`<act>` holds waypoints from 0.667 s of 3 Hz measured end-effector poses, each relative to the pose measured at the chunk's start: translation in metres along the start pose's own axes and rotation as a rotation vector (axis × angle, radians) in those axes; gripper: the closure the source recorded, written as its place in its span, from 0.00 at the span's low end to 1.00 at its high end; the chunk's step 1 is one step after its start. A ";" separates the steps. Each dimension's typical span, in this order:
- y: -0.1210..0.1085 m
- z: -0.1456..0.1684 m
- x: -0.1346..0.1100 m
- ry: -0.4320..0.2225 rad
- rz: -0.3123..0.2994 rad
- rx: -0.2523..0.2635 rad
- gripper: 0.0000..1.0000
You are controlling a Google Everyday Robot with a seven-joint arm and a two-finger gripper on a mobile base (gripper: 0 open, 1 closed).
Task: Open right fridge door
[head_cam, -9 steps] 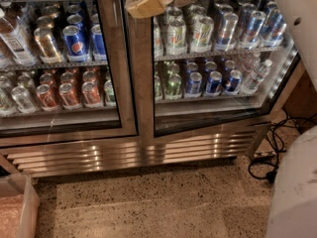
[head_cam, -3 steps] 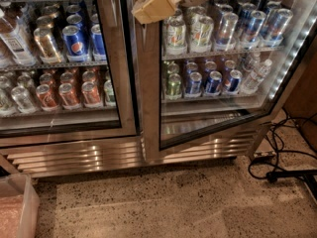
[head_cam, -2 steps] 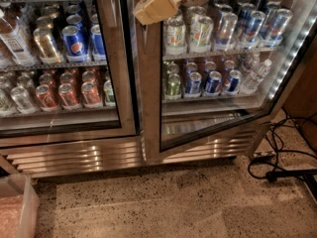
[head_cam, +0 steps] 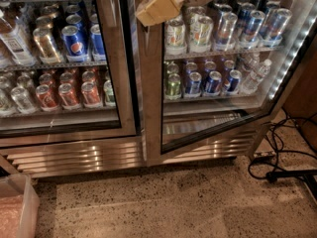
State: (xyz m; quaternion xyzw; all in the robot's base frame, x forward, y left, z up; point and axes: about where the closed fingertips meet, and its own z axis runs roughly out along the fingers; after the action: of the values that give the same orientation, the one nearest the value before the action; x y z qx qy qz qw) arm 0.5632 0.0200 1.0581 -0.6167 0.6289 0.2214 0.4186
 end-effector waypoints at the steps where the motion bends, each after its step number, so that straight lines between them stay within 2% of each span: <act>1: 0.001 -0.003 0.002 0.000 0.000 0.000 1.00; 2: 0.009 -0.009 0.002 0.018 0.024 0.008 1.00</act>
Offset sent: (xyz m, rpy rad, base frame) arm -0.1871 -0.0321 0.0628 -0.1901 0.3129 -0.4497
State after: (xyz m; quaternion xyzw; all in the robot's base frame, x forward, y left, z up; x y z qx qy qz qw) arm 0.5529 0.0129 1.0591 -0.6095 0.6407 0.2184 0.4127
